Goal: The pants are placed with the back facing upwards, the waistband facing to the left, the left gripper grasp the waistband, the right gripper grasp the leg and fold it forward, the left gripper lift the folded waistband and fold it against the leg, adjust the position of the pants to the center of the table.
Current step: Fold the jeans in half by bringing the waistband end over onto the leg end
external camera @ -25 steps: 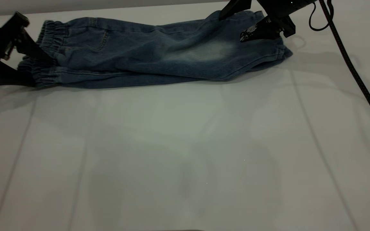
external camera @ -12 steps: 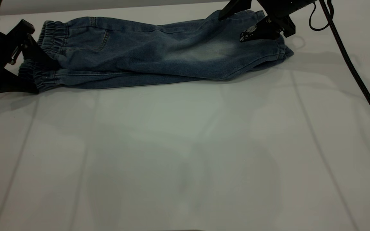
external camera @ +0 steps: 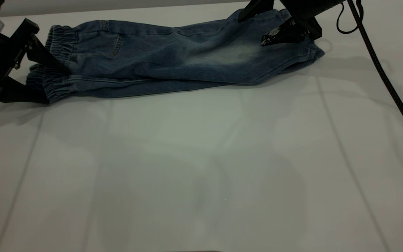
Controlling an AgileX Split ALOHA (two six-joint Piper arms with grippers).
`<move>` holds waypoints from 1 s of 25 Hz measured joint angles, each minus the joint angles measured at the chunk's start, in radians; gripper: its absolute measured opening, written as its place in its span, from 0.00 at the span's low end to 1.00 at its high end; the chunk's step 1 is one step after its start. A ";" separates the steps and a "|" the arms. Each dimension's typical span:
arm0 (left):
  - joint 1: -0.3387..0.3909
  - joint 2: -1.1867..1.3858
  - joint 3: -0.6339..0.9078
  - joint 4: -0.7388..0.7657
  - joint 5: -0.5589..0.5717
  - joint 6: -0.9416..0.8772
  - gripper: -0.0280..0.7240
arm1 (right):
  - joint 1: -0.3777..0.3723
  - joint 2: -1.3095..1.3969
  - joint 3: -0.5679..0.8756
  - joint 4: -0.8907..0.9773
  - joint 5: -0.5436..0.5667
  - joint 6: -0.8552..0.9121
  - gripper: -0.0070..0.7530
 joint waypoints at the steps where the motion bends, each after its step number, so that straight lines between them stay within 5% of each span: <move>1: 0.000 0.000 0.000 0.006 0.017 -0.004 0.73 | 0.000 0.000 0.000 0.000 0.000 0.000 0.66; 13: 0.000 0.000 0.000 0.174 0.088 -0.132 0.73 | 0.000 0.000 0.000 0.000 -0.001 0.000 0.66; 25: -0.001 0.003 0.000 0.023 -0.027 -0.042 0.73 | 0.000 0.000 0.000 0.000 0.000 0.000 0.66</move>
